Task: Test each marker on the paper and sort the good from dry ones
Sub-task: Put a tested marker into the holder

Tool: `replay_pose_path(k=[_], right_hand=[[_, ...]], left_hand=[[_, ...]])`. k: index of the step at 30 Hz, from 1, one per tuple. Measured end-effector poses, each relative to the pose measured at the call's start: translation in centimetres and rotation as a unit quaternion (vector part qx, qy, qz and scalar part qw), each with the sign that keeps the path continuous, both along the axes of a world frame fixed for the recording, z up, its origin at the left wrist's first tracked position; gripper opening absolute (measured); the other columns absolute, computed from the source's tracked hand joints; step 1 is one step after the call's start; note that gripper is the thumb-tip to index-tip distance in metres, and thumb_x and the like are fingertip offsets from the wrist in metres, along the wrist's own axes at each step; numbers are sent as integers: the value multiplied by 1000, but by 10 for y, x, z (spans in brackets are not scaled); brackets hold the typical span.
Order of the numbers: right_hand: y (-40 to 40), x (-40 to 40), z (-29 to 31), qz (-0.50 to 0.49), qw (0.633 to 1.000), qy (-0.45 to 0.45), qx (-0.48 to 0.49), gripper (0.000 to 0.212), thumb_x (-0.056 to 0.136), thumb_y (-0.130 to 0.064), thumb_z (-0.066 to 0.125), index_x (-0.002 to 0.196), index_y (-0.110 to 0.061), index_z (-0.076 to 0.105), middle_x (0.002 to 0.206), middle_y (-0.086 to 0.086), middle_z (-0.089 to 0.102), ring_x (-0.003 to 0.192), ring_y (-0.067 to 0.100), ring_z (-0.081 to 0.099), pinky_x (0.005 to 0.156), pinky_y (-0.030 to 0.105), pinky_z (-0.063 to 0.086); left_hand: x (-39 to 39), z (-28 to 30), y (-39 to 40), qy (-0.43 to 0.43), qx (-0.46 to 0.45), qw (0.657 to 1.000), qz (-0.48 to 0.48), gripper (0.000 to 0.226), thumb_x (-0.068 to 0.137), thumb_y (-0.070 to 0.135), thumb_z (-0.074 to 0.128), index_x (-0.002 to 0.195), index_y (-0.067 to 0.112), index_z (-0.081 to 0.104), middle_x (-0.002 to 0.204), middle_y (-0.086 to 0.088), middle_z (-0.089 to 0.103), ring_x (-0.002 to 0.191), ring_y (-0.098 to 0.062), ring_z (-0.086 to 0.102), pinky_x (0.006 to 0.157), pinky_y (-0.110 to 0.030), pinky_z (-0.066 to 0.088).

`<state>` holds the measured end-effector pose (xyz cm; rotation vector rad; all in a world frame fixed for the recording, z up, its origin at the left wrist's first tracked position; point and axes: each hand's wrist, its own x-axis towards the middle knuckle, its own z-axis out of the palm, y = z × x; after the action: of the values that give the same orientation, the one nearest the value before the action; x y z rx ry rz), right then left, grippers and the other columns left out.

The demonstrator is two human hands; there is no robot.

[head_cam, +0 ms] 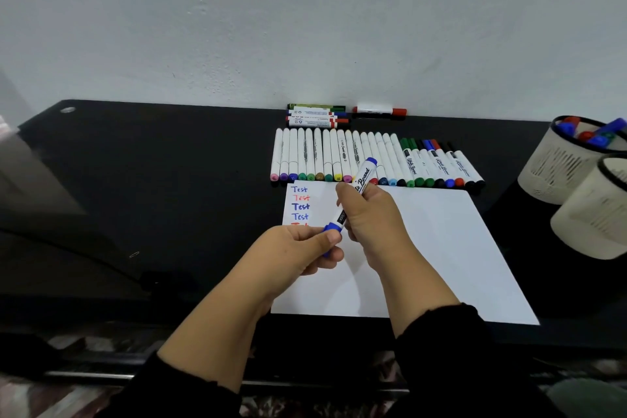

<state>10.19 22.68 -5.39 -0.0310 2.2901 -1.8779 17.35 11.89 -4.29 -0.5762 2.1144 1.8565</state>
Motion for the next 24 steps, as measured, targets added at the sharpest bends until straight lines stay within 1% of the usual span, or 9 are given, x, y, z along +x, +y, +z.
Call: replay_pose_path(k=[2,4,7,9,12,13,16,19,24], right_hand=[[-1,2,2,8,1000,-7,-4,27,92,-27,53,68,-15,48,34,-14,44,32,-1,41,44,17,33],[-3,3,2,6,1000,-8,-8,27,92,-26,53,68,-15,48,33,-14,43,33,-1,41,44,18,32],[-6,4,2,-16,1000,-11,-17,28,91,-24,55,65,-15,48,44,-9,45,44,7,39,48,22,32],[-7,4,4,-35,999,-13,-18,29,91,-23,54,64,-15,46,52,-4,44,48,10,37,49,24,31],[-12,5,4,-46,999,-19,4,30,91,-24,52,64,-15,43,56,-2,44,49,10,37,48,24,31],[-15,5,4,-46,999,-22,8,31,91,-24,52,64,-15,43,56,-3,43,49,9,36,47,24,30],[-10,0,5,-64,998,-18,18,28,92,-24,50,67,-15,45,60,-2,43,51,10,35,49,25,30],[9,-19,9,-133,990,-36,-15,23,90,-23,48,70,-14,42,63,1,39,49,11,27,45,25,24],[4,-16,1,-111,991,-60,-49,24,88,-23,51,69,-14,38,58,3,38,45,13,26,40,22,23]], left_hand=[[3,0,-2,-3,24,1000,-5,15,88,32,58,85,22,69,69,9,72,62,0,65,68,-17,50],[6,1,-4,-5,39,999,-3,17,88,32,59,87,20,70,71,7,72,64,-2,66,67,-17,50],[6,-1,-3,13,20,1000,17,17,87,31,60,84,19,71,64,8,69,58,1,63,67,-17,49],[6,-2,-1,26,-6,999,33,16,87,31,61,83,18,71,63,9,68,58,0,62,70,-20,49],[3,-2,2,29,-45,997,51,12,87,31,62,86,21,68,68,8,67,67,-3,61,80,-27,48],[3,-2,2,31,-52,997,56,11,87,31,61,86,22,68,70,8,67,70,-4,61,81,-27,47],[11,-2,0,33,-82,995,54,13,87,31,62,74,29,62,75,10,67,81,-3,59,75,-23,41],[23,-5,-4,36,-107,992,55,20,86,33,64,67,36,58,88,11,69,95,-5,58,73,-22,38],[14,-6,-15,55,-128,987,82,23,87,34,62,64,36,58,86,11,69,95,-6,61,79,-25,40]])
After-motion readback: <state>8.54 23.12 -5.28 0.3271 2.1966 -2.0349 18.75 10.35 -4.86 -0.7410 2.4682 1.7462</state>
